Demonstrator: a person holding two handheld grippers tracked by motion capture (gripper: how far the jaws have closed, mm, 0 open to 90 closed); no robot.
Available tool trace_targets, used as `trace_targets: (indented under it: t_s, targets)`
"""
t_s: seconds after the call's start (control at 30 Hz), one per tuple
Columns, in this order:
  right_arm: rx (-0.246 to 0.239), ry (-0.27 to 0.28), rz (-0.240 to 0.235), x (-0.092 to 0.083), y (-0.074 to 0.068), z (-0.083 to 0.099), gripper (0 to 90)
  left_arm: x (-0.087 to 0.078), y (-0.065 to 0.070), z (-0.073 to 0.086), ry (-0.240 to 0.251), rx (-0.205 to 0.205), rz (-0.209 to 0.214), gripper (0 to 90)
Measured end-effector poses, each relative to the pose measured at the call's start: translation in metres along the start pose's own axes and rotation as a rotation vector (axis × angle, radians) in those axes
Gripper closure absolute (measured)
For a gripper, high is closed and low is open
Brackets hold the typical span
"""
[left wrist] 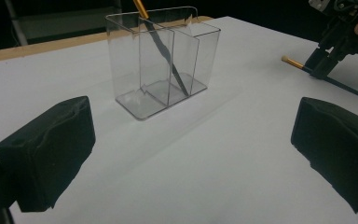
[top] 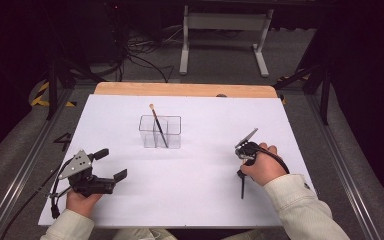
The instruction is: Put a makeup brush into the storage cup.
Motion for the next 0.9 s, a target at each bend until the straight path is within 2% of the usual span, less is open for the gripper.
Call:
trace_targets:
  t_s: [0.03, 0.1, 0.2, 0.4, 0.6, 0.77, 0.9]
  targets:
    - [-0.013, -0.015, -0.012, -0.0007, -0.001, -0.0004, 74.1, 0.0, 0.0, 0.0, 0.0, 0.0, 0.0, 0.4]
    - [-0.019, -0.021, -0.014, -0.0008, -0.0016, -0.0007, 75.9, -0.0001, 0.0, 0.0, 0.0, -0.001, 0.0, 0.4]
    - [-0.043, -0.031, -0.017, -0.0005, -0.0028, -0.0012, 83.3, -0.0002, 0.0002, 0.0, 0.001, -0.002, 0.0, 0.4]
    - [-0.081, -0.04, -0.005, -0.0006, -0.0046, -0.0023, 83.4, -0.0005, 0.0001, -0.0001, 0.002, 0.001, -0.001, 0.4]
    - [-0.092, -0.039, -0.008, -0.0008, -0.0048, -0.0021, 83.6, -0.0002, 0.0001, 0.0, 0.0, 0.002, -0.001, 0.4]
    - [-0.101, -0.078, -0.024, -0.0015, -0.0064, -0.003, 83.7, -0.001, 0.0002, -0.0001, 0.0, 0.001, -0.003, 0.4]
    - [-0.104, -0.088, -0.033, -0.0041, -0.008, -0.004, 83.7, -0.0013, 0.0002, 0.0001, -0.001, 0.002, -0.002, 0.4]
Point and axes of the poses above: each handheld gripper's, and its own axes: x roughly forward along the jaws, z roughly out of its underside, y roughly to its right, the point moved 3 cm from there along x, roughly forward along the jaws, and after that the axes turned 3 degrees about -x, right-handed, at the moved point
